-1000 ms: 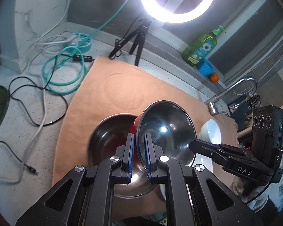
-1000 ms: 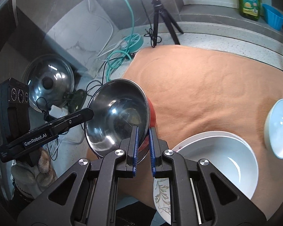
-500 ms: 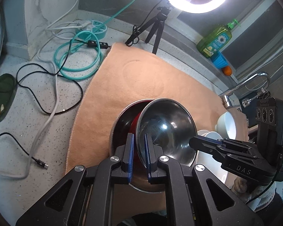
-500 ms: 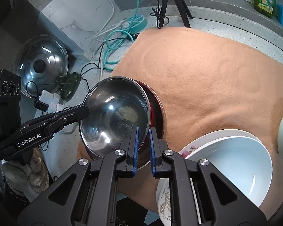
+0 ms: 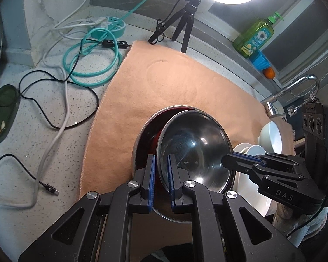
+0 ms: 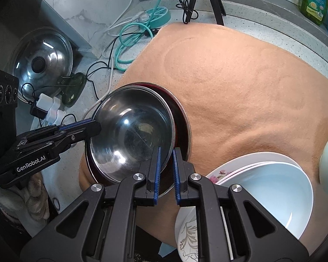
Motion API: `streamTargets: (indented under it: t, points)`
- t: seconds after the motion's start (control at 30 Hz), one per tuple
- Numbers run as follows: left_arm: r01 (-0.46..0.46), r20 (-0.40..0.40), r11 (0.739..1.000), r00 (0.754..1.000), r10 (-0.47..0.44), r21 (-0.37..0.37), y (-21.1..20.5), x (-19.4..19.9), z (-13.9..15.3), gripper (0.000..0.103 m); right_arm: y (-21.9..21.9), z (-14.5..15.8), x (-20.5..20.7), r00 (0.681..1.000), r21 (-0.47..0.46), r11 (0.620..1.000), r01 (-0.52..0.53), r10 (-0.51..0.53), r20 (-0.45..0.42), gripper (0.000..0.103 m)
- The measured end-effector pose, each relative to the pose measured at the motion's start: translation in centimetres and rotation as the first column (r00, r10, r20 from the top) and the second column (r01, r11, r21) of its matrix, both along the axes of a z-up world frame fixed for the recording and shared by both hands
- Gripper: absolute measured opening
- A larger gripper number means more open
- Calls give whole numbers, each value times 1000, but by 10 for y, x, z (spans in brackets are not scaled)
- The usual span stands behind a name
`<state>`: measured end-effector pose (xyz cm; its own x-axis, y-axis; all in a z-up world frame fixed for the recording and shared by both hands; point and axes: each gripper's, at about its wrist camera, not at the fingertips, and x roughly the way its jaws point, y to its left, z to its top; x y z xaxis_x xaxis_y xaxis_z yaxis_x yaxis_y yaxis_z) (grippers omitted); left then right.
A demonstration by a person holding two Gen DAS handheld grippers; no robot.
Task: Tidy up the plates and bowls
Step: 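Lower the red-sided steel bowl into the large steel bowl with both tools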
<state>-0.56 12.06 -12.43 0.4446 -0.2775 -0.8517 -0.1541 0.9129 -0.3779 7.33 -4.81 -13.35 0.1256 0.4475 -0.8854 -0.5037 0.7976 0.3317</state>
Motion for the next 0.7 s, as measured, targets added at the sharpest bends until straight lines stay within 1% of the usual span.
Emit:
streamTargets:
  t: [0.37, 0.7]
  points:
    - [4, -24, 1000, 1000, -3, 14, 0, 1, -4, 9, 5, -7, 1, 1000, -16, 1000, -16, 16, -21, 12]
    - [8, -39, 1000, 999, -8, 22, -2, 4, -8, 9, 9, -8, -2, 1000, -36, 999, -22, 22, -11, 13]
